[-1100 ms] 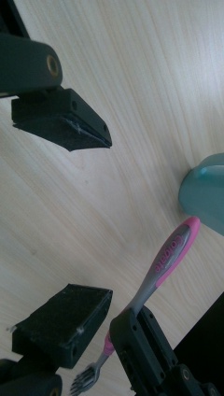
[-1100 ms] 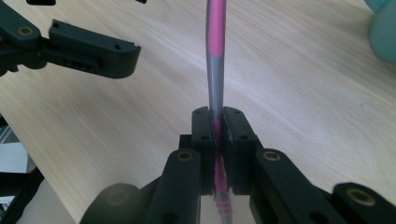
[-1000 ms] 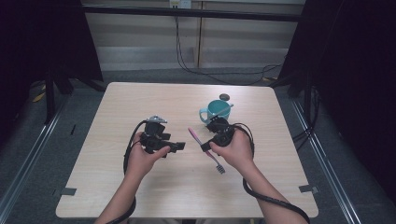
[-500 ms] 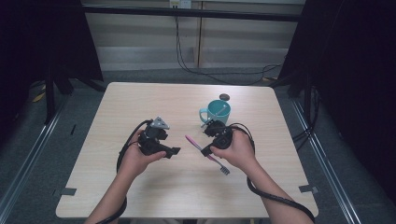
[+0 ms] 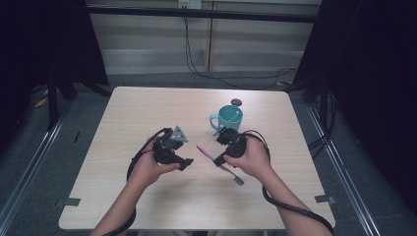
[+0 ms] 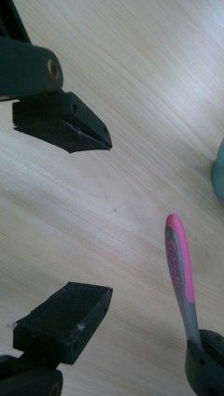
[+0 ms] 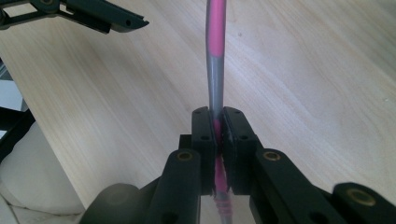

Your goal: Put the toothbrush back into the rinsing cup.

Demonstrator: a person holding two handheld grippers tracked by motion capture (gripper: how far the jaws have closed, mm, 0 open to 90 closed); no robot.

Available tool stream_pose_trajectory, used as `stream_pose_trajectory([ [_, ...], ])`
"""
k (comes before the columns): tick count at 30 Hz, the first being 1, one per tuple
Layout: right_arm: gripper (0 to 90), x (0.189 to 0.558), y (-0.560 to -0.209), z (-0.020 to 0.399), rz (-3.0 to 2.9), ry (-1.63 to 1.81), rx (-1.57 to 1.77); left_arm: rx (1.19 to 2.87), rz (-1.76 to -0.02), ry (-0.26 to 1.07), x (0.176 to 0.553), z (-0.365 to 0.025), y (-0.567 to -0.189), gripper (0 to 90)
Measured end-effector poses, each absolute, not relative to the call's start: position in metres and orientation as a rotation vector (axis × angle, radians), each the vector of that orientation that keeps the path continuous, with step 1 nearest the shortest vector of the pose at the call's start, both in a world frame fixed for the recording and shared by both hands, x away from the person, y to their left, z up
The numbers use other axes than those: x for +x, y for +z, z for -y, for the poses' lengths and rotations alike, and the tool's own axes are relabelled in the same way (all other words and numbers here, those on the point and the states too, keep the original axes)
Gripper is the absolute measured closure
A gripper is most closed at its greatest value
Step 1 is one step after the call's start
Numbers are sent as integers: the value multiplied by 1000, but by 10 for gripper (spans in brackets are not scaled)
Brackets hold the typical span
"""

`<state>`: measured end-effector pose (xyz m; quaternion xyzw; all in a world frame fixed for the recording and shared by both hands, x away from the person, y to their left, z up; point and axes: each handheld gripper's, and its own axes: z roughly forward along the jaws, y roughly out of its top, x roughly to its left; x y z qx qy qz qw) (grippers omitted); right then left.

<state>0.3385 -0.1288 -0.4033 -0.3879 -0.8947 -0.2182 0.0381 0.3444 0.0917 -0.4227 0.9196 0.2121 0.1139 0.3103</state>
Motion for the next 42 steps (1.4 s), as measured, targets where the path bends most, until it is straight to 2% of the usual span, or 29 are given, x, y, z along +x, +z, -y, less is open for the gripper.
stream_pose_trajectory([
  [15, 849, 338, -406, 124, 2738, -628, -1161, 2453, -451, 348, 338, -74, -423, 258],
  [35, 849, 339, -408, 125, 2735, -605, -1149, 2452, -416, 359, 338, -65, -426, 258],
  [42, 849, 340, -403, 127, 2742, -610, -1141, 2467, -331, 370, 334, -60, -422, 260],
])
